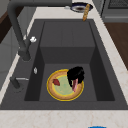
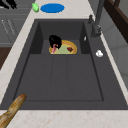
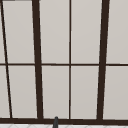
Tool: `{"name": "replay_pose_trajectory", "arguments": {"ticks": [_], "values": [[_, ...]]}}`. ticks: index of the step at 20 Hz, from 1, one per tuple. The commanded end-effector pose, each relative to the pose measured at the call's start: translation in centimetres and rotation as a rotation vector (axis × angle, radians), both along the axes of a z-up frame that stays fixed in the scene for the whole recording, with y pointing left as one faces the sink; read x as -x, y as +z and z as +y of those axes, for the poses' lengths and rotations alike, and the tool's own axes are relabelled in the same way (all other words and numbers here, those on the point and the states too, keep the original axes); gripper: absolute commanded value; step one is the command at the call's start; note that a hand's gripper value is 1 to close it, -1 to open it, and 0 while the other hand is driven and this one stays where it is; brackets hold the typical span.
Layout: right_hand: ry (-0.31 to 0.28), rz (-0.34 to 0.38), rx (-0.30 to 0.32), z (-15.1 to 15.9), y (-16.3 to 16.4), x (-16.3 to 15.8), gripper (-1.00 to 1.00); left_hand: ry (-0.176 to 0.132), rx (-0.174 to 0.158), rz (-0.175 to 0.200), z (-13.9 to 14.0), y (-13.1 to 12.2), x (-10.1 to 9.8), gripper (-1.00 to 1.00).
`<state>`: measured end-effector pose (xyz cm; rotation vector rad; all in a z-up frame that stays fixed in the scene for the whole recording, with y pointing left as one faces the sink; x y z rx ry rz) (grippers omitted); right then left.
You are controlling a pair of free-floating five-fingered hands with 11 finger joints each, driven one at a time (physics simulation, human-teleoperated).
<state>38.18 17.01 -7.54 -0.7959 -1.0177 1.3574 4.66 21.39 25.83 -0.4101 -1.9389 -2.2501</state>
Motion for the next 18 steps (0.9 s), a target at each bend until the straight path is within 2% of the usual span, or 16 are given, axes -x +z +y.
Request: {"name": "replay_pose_trajectory", "arguments": {"ticks": [1, 3, 4, 6, 9, 18], "values": [[0.000, -0.076, 0.000, 0.5, -2.1, -1.2, -1.00, 0.000, 0.000, 0.000, 0.0, 0.0, 0.0, 0.00], [0.001, -0.107, 0.001, 0.3, -3.4, -1.7, -1.00, 0.000, 0.000, 0.000, 0.0, 0.0, 0.0, 0.00], [0.004, -0.095, -0.004, 0.3, -3.6, -2.1, -1.00, 0.000, 0.000, 0.000, 0.0, 0.0, 0.0, 0.00], [0.007, -0.095, -0.020, 0.4, -2.6, -2.8, -1.00, 0.000, 0.000, 0.000, 0.0, 0.0, 0.0, 0.00], [0.017, -0.031, -0.017, 0.9, -0.7, -3.2, -1.00, 0.000, 0.000, 0.000, 0.0, 0.0, 0.0, 0.00], [0.037, -0.040, -0.037, 1.2, 0.0, -2.9, -1.00, 0.000, 0.000, 0.000, 0.0, 0.0, 0.0, 0.00]]}}
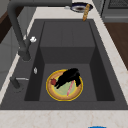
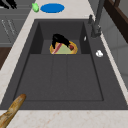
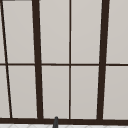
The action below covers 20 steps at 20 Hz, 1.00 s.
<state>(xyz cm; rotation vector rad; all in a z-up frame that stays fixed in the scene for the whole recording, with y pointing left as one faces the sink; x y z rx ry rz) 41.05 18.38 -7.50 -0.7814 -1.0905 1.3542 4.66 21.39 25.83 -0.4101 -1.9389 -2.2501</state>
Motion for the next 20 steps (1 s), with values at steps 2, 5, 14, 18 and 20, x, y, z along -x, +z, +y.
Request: {"name": "replay_pose_trajectory", "arguments": {"ticks": [2, 5, 14, 18, 20], "values": [[0.001, 0.001, -0.001, -0.3, 0.0, 0.0, -1.00, 0.000, 0.000, 0.000, 0.0, 0.0, 0.0, 0.00], [-0.011, 0.002, -0.001, -0.4, 1.2, 0.8, -1.00, 0.000, 0.000, 0.000, 0.0, 0.0, 0.0, 0.00], [0.004, 0.015, 0.014, -1.3, 5.0, 0.8, -1.00, 0.000, 0.000, 0.000, 0.0, 0.0, 0.0, 0.00], [0.019, 0.018, 0.021, -1.4, 6.3, -0.4, -1.00, 0.000, 0.000, 0.000, 0.0, 0.0, 0.0, 0.00], [0.018, 0.018, 0.020, -1.7, 6.4, -1.1, -1.00, 0.000, 0.000, 0.000, 0.0, 0.0, 0.0, 0.00]]}}
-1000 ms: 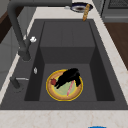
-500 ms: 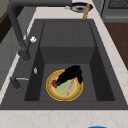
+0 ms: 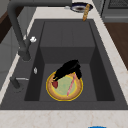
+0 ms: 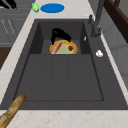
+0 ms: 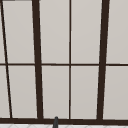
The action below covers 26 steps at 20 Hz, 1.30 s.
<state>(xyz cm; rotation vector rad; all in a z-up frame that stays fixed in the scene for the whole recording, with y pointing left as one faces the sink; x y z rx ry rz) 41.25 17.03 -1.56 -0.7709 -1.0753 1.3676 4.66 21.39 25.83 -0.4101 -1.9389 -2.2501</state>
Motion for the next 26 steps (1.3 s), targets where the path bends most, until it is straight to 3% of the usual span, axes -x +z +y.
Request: {"name": "replay_pose_trajectory", "arguments": {"ticks": [1, 5, 10, 15, 18, 20, 26], "values": [[0.011, -0.002, 0.008, -0.5, 0.4, -1.4, -1.00, 0.000, 0.000, 0.000, 0.0, 0.0, 0.0, 0.00], [0.038, 0.006, -0.001, -0.2, -0.2, -5.1, -1.00, 0.000, 0.000, 0.000, 0.0, 0.0, 0.0, 0.00], [0.087, -0.050, 0.049, -0.3, -3.4, -7.6, -1.00, 0.000, 0.000, 0.000, 0.0, 0.0, 0.0, 0.00], [0.143, -0.058, 0.038, -0.3, -6.9, -10.0, -1.00, 0.000, 0.000, 0.000, 0.0, 0.0, 0.0, 0.00], [0.178, -0.102, -0.016, -0.7, -8.6, -10.1, -1.00, 0.000, 0.000, 0.000, 0.0, 0.0, 0.0, 0.00], [0.170, -0.145, -0.044, -2.1, -8.7, -9.0, -1.00, 0.000, 0.000, 0.000, 0.0, 0.0, 0.0, 0.00], [0.160, -0.115, -0.128, -2.4, -7.8, -10.2, -1.00, 0.000, 0.000, 0.000, 0.0, 0.0, 0.0, 0.00]]}}
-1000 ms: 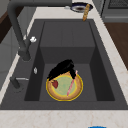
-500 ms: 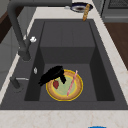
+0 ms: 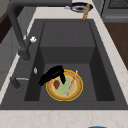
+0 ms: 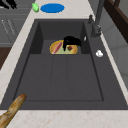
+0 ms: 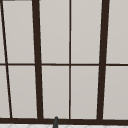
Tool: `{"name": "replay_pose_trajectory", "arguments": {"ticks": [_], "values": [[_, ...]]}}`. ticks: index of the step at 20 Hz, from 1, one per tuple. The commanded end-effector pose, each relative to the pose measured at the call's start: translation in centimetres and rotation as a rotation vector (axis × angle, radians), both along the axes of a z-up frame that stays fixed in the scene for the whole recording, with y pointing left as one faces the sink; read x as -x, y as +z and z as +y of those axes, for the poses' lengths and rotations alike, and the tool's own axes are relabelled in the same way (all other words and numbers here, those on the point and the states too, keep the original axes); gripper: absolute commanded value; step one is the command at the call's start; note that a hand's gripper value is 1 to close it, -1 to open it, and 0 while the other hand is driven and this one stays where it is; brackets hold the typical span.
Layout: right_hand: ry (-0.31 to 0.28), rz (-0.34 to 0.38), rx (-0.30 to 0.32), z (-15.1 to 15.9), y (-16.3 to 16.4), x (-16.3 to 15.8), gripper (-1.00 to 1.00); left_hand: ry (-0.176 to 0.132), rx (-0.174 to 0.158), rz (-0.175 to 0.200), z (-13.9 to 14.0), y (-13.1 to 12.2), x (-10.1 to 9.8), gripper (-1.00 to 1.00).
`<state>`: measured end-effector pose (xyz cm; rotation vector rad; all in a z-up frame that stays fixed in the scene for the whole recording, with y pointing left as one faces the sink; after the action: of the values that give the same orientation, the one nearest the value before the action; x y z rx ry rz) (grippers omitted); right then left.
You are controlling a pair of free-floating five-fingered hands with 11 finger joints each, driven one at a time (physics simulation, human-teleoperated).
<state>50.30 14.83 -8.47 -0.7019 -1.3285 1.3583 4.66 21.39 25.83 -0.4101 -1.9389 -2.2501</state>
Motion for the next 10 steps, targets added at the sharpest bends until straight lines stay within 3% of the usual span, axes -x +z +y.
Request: {"name": "replay_pose_trajectory", "arguments": {"ticks": [1, 6, 10], "values": [[0.022, 0.016, 0.000, -0.2, -0.8, -1.0, -1.00, 0.000, 0.000, 0.000, 0.0, 0.0, 0.0, 0.00], [0.038, 0.098, -0.001, -0.3, -1.4, -0.1, -1.00, 0.000, 0.000, 0.000, 0.0, 0.0, 0.0, 0.00], [0.008, 0.101, 0.030, 0.1, -1.6, 0.5, -1.00, 0.000, 0.000, 0.000, 0.0, 0.0, 0.0, 0.00]]}}
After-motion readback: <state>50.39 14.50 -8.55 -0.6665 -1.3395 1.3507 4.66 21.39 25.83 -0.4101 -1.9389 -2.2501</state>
